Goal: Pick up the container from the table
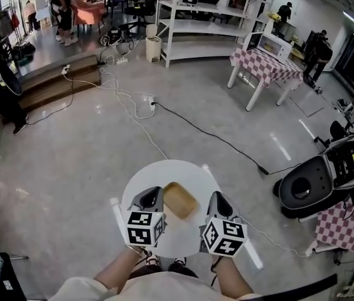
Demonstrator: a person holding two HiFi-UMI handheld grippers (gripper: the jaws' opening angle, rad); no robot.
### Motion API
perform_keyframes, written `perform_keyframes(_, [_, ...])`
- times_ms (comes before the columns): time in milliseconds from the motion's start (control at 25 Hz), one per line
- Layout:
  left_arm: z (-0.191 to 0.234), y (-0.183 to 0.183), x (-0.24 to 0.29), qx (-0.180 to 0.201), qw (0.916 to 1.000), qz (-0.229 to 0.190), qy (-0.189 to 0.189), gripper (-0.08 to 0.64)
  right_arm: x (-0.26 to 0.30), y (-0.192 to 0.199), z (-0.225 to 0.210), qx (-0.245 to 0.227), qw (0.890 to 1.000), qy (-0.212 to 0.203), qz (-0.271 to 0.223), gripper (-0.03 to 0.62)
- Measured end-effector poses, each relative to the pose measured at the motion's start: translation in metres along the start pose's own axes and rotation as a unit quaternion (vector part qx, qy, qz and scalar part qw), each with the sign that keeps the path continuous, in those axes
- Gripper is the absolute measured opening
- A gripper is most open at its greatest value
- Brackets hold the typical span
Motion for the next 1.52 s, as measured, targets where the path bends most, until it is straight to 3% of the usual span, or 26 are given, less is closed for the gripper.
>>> perform_keyframes(280, [0.003, 0.007, 0.004, -0.005, 0.9999, 0.013, -0.01, 0.006, 0.003, 0.015, 0.001, 0.013, 1.0, -0.007, 0.02, 0.025])
perform_keyframes(760, [-0.005, 0.035, 0.022, -0.007, 0.9989, 0.043, 0.014, 0.006, -0.005, 0.035, -0.012, 0.016, 0.999, 0.019, 0.039, 0.025])
perform_keyframes(1120, [-0.005, 0.067, 0.029, -0.014, 0.9964, 0.084, 0.009, 0.006, 0.001, 0.06, -0.021, 0.026, 0.997, 0.024, 0.072, 0.025])
perform_keyframes(1520, [0.013, 0.087, 0.029, -0.016, 0.9948, 0.1, -0.013, 0.006, 0.016, 0.084, -0.019, 0.029, 0.995, 0.013, 0.092, 0.025])
Point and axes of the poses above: the fingertips, and each gripper's own axes: x forward along the fingers, z to its left, y out of its underside, the point moved 5 cm from there along -x, backward along the fingers, and after that the axes turned 6 degrees about -x, right-handed, at the moved point
